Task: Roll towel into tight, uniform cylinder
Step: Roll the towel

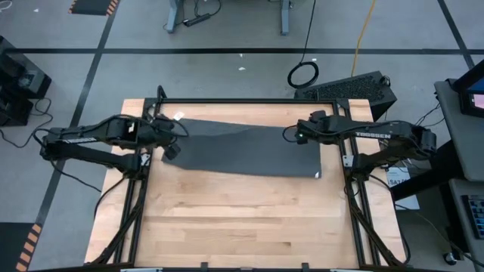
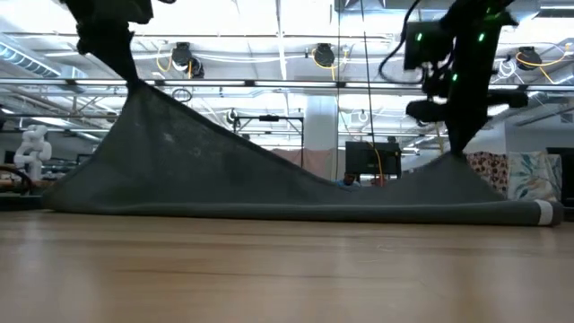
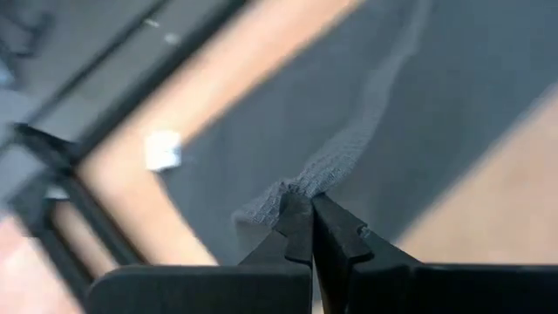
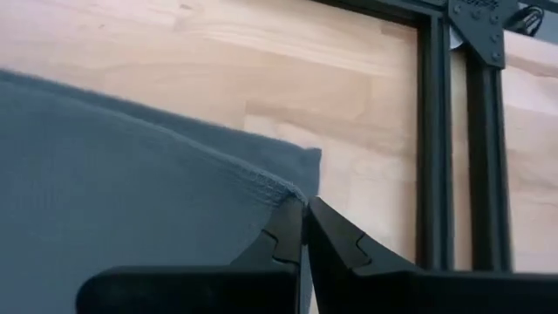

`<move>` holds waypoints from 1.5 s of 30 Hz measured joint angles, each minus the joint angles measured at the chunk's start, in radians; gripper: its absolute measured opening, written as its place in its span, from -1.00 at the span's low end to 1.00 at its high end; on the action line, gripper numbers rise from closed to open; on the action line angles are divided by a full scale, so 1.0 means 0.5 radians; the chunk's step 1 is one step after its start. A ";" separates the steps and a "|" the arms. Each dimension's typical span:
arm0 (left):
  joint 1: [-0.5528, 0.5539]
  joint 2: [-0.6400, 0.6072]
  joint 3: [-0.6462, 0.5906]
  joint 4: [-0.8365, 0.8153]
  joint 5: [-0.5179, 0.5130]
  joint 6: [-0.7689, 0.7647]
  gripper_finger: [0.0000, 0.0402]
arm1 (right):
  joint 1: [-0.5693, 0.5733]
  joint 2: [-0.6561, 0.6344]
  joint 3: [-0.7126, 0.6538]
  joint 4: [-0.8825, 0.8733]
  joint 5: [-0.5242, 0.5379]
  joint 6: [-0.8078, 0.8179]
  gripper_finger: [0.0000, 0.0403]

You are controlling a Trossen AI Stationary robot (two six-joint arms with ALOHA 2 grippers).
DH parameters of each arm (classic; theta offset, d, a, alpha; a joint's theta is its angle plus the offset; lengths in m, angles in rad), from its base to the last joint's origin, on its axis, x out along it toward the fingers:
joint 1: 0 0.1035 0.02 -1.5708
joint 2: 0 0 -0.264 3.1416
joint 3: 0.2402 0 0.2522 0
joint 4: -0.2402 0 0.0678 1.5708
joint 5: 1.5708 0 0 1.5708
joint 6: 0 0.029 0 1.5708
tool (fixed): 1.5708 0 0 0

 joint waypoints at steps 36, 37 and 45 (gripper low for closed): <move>-0.301 0.006 -0.287 -0.323 -0.142 -1.188 -1.00 | -0.142 0.136 0.014 0.490 0.288 -0.388 -0.99; -0.301 0.007 -0.321 -0.282 -0.121 -1.190 -1.00 | -0.146 0.167 0.008 0.519 0.269 -0.405 -0.99; -0.301 0.041 -0.356 -0.199 -0.099 -1.131 -1.00 | -0.143 0.220 0.012 0.079 0.119 -0.089 -0.99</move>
